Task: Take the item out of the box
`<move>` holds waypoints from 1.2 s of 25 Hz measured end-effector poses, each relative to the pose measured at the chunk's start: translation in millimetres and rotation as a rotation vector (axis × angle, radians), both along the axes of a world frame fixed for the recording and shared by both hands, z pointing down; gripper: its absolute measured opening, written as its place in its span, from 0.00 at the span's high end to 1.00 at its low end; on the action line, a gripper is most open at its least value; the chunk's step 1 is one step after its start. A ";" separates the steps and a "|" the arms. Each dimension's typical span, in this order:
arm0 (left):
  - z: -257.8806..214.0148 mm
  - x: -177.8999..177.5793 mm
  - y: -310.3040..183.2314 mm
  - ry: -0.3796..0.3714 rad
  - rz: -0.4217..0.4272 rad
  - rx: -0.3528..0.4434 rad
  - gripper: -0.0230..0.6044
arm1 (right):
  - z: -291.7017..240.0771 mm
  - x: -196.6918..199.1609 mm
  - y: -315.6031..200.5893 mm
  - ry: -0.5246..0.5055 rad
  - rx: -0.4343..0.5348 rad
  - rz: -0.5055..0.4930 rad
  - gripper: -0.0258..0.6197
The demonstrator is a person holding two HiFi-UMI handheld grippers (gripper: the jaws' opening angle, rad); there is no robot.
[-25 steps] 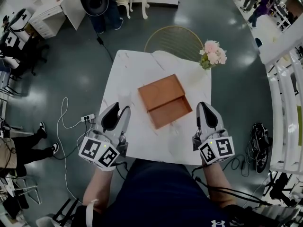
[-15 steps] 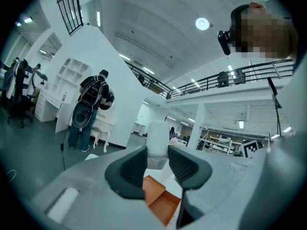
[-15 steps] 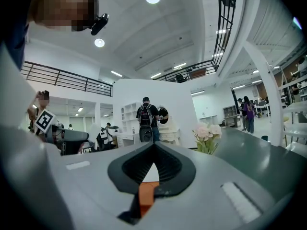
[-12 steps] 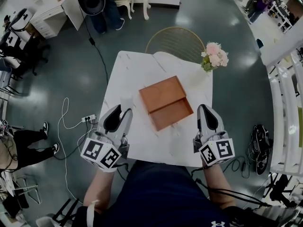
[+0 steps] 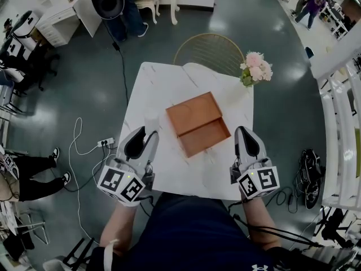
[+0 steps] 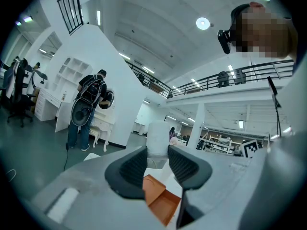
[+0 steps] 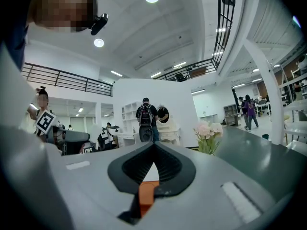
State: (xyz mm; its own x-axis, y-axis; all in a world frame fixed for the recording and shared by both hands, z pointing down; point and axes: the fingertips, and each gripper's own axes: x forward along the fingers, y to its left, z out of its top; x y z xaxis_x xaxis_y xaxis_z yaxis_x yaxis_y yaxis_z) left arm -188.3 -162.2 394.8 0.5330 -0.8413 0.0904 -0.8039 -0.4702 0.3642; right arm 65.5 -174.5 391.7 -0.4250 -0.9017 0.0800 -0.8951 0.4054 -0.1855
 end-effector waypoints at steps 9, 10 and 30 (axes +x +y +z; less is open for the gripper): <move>5.0 -1.3 -0.3 -0.006 0.007 -0.002 0.73 | 3.7 -3.5 0.4 -0.001 -0.004 0.000 0.96; 5.2 -1.6 -0.3 -0.006 0.006 -0.005 0.73 | 4.0 -3.7 0.4 -0.002 -0.006 0.001 0.96; 10.9 -6.4 -2.0 -0.014 0.035 -0.012 0.73 | 10.1 -10.7 5.8 0.000 -0.020 0.013 0.96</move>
